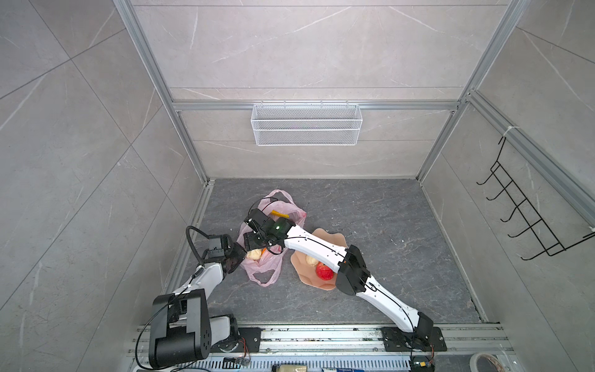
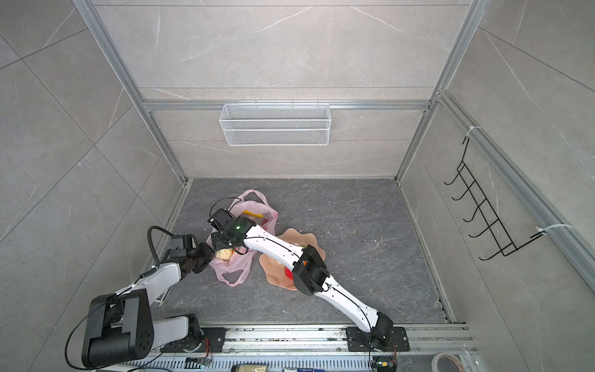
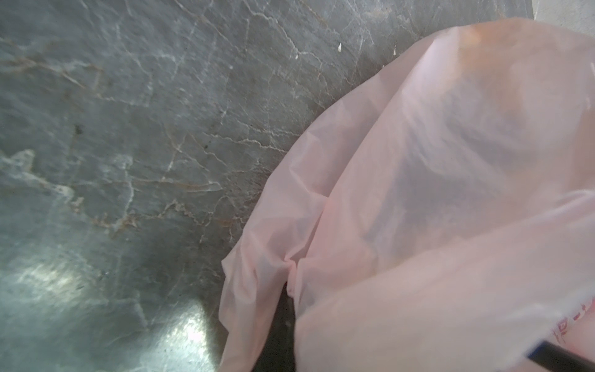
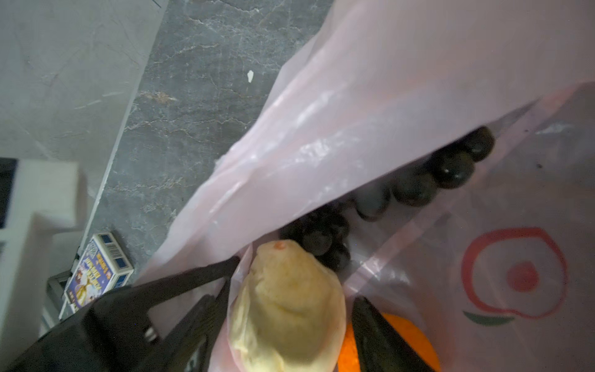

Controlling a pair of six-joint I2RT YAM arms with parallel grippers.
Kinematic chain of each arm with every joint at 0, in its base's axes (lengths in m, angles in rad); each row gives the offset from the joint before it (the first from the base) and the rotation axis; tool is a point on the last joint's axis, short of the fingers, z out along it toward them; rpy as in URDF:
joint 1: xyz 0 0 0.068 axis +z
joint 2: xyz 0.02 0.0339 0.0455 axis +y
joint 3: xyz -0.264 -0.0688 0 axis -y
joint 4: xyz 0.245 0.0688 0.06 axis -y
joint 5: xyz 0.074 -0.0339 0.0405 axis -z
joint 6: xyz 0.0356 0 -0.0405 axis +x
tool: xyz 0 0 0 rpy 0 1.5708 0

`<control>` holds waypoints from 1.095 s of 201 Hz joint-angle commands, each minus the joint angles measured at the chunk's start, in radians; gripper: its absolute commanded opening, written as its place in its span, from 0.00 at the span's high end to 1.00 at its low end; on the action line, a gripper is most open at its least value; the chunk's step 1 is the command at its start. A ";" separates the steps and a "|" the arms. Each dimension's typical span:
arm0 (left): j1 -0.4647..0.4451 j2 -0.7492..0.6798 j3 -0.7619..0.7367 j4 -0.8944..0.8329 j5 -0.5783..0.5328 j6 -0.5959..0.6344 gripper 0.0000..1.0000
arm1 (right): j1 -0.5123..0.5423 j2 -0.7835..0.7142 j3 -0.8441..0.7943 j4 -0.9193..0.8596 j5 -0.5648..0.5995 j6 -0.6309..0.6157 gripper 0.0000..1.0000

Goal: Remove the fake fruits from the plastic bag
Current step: 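Move the right gripper back into the bag toward the yellow pear, then grasp the yellow pear inside the bag with the right gripper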

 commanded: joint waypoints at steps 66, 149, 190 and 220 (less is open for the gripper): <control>-0.004 0.005 0.030 0.020 0.004 0.029 1.00 | -0.021 0.098 0.071 -0.011 -0.077 -0.015 0.30; -0.007 0.006 0.030 0.017 -0.005 0.032 1.00 | -0.018 0.070 0.053 -0.027 -0.128 -0.017 0.43; -0.007 0.000 0.030 0.011 -0.014 0.035 1.00 | -0.012 0.017 0.023 -0.025 -0.100 -0.032 0.55; -0.007 -0.001 0.032 0.010 -0.016 0.036 1.00 | -0.012 -0.035 -0.034 -0.003 -0.081 -0.037 0.59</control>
